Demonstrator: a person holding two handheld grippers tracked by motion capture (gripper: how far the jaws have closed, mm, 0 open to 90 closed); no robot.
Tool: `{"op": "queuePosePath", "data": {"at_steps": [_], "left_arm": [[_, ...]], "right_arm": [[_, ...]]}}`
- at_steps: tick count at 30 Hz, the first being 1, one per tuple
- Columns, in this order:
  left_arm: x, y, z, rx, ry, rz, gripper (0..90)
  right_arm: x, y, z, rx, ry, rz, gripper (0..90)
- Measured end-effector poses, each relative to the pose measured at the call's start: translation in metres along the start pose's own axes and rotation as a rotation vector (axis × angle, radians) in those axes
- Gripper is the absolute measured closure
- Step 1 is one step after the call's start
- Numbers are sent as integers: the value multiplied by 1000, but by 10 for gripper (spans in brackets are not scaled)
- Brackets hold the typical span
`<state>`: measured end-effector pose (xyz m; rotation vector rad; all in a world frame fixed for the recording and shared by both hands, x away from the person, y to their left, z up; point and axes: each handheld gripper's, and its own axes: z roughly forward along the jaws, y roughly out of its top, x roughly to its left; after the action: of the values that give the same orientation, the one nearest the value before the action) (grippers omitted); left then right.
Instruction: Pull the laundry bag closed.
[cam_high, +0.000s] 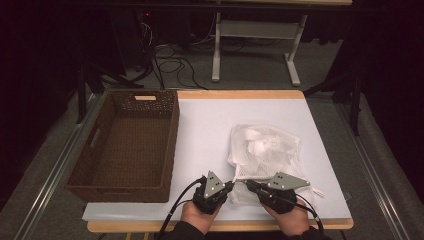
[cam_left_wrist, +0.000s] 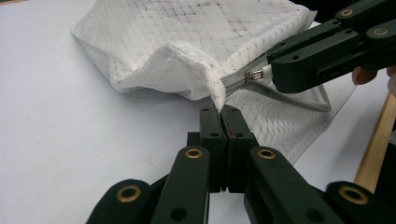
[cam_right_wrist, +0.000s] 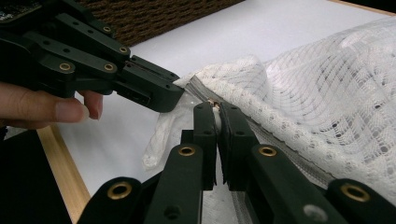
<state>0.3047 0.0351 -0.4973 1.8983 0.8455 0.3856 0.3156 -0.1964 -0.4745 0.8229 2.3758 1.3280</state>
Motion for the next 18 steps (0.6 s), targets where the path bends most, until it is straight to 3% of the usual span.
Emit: {"op": "queuePosePath", "data": {"at_steps": [13,18], "left_arm": [[2,-2,-1,30,17,4,888],[6,-2,-1,50,23,-7,887]], "right_arm": [[-8,-5,-8,19,-26,13,878],[-16,-11,-17,36,-32,39,877]]}}
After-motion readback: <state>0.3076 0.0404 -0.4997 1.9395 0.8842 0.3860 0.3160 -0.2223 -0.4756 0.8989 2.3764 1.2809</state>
